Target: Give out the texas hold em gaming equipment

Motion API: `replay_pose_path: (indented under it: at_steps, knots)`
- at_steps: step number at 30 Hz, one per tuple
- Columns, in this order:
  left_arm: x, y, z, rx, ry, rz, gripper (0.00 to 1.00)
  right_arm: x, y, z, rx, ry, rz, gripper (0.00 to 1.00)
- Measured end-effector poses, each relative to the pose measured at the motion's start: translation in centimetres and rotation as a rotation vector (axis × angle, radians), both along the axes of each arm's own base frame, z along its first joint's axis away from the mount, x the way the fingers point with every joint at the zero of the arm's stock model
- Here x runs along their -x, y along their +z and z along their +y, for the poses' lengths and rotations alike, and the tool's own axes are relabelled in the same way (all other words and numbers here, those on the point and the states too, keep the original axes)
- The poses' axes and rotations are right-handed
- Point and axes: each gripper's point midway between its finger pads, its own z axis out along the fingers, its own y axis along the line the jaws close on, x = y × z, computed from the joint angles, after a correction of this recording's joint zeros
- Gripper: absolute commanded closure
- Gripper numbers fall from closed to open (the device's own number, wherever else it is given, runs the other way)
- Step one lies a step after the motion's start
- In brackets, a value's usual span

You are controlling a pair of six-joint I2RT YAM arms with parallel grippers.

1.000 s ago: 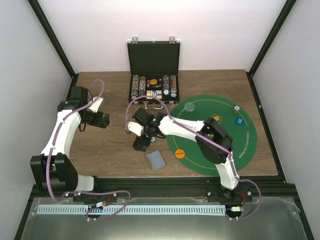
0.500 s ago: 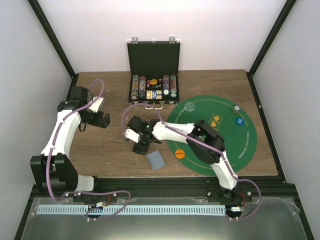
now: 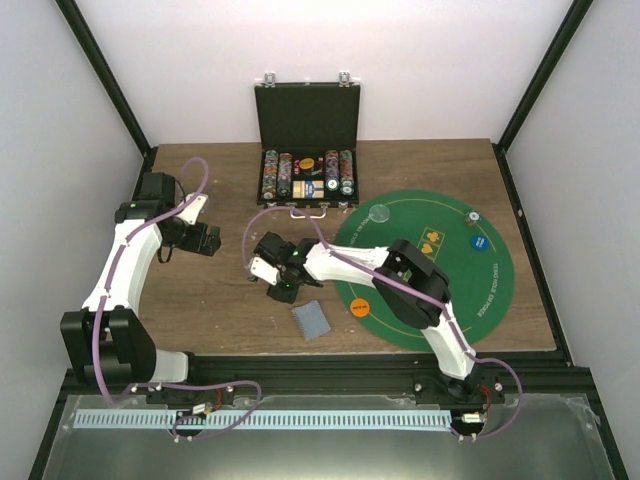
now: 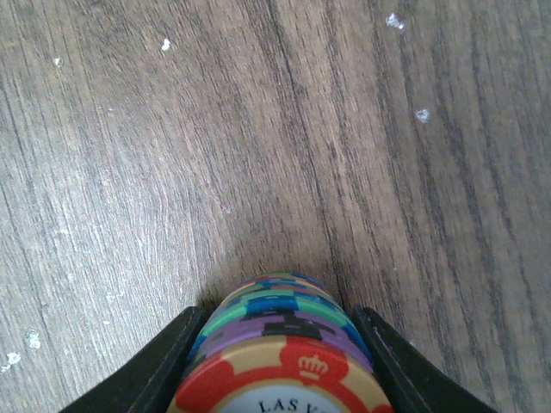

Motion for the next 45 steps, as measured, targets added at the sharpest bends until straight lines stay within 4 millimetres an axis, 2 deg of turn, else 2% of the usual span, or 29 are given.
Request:
replay_pose_path:
  at_steps: [11,19,23,25,27,30,32,34,36,41,45]
  knots:
    - [0.0,0.0,-0.1,0.003,-0.001,0.000,0.00,0.0,0.6,0.1,-0.011,-0.028,0.008,0.99]
    - [0.0,0.0,-0.1,0.004,-0.001,0.001,0.00,-0.5,3.9,0.7,-0.090,-0.048,-0.009,0.99]
    - [0.0,0.0,-0.1,0.004,-0.002,0.000,0.00,-1.2,5.3,0.4,-0.118,-0.079,-0.015,0.99]
    - [0.0,0.0,-0.1,0.005,-0.003,0.001,0.00,-1.9,6.3,-0.5,-0.139,-0.118,-0.015,0.99]
    - [0.0,0.0,-0.1,0.007,-0.005,0.001,0.00,-2.6,7.5,-2.4,-0.158,-0.182,-0.013,0.99]
    - [0.1,0.0,-0.2,0.009,-0.007,0.001,0.00,-3.2,8.5,-6.7,-0.163,-0.307,-0.005,0.99]
    - [0.1,0.0,-0.2,0.009,-0.007,0.002,0.00,-3.3,8.5,-10.0,-0.145,-0.408,0.008,0.99]
    - [0.1,0.0,-0.2,0.009,-0.007,0.005,0.00,-3.0,8.0,-12.4,-0.123,-0.489,0.026,0.99]
    - [0.2,0.0,-0.2,0.009,-0.007,0.007,0.00,-1.7,6.7,-15.0,-0.083,-0.575,0.068,0.99]
    - [0.3,0.0,-0.2,0.010,-0.007,0.011,0.00,1.9,4.2,-19.9,0.005,-0.755,0.161,0.99]
    - [0.2,0.2,-0.3,0.016,-0.010,0.007,0.00,3.1,4.0,-22.7,0.027,-0.905,0.196,0.99]
